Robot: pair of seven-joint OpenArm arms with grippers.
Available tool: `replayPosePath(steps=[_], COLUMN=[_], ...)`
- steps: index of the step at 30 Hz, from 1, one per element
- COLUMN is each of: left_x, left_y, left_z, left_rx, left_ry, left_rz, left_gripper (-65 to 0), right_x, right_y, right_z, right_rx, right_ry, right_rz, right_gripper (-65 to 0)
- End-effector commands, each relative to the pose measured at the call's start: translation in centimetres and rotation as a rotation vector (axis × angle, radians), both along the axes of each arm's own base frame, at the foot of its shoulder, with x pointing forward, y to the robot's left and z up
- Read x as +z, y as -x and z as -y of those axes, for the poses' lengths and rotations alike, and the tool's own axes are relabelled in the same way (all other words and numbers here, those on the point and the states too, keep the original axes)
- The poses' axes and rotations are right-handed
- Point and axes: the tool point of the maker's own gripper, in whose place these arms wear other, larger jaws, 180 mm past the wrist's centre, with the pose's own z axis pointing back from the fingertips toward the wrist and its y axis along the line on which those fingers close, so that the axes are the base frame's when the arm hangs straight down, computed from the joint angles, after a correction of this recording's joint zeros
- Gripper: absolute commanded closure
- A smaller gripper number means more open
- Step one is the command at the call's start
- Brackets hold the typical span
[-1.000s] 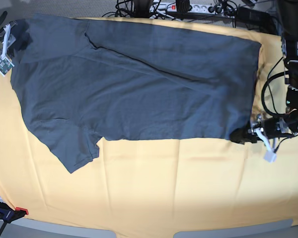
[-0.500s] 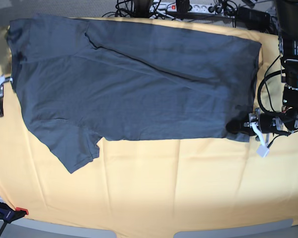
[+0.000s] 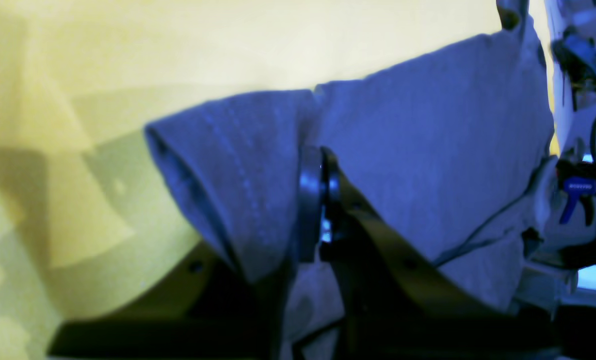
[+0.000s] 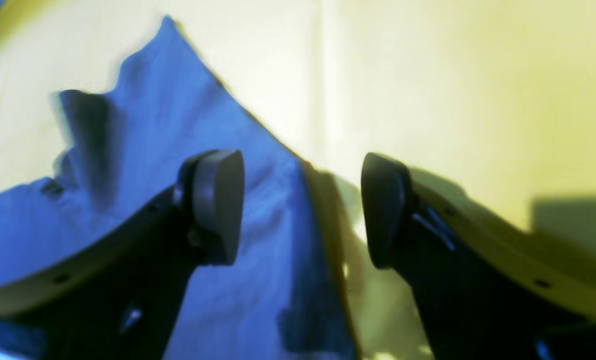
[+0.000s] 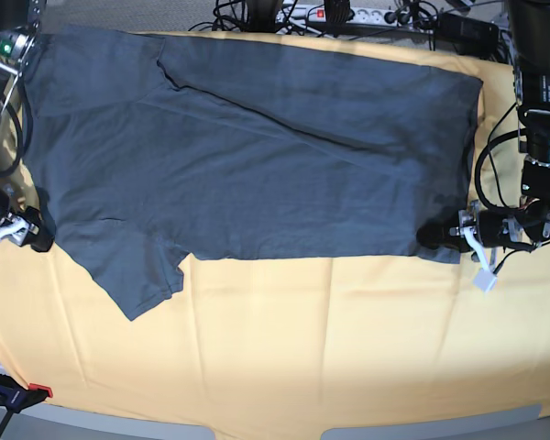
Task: Fold the T-shirt properly
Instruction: 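Move both grippers around to the shirt's opposite long edge, then grasp the opposite edge with both grippers and fold it over the shirt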
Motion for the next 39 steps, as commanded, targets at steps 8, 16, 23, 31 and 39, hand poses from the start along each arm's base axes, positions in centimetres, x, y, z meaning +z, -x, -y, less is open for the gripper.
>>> replayPosePath(steps=[8, 16, 23, 31, 39], left_x=[1.2, 1.2, 1.3, 2.7, 6.3], left_y=[-0.7, -0.7, -0.8, -2.3, -5.3], left_z=[-0.9, -0.9, -0.9, -1.0, -1.1], left_rx=[0.005, 0.005, 0.008, 0.037, 0.056], left_ry=[-0.017, -0.018, -0.015, -0.003, 0.003], left_rz=[0.025, 0.026, 0.031, 0.087, 0.210], left_gripper=[0.0, 0.0, 0.0, 0.0, 0.0], right_x=[-1.7, -2.9, -1.3, 2.0, 3.4], right_y=[-2.7, -2.0, -3.7, -6.9, -8.6], right_z=[0.0, -7.4, -6.7, -6.0, -4.9], right_rx=[-0.016, 0.187, 0.151, 0.147, 0.132], right_ry=[0.017, -0.138, -0.125, -0.065, 0.025], right_rz=[-0.064, -0.086, -0.006, 0.082, 0.134], right_gripper=[-39.0, -38.9, -11.2, 0.0, 0.0])
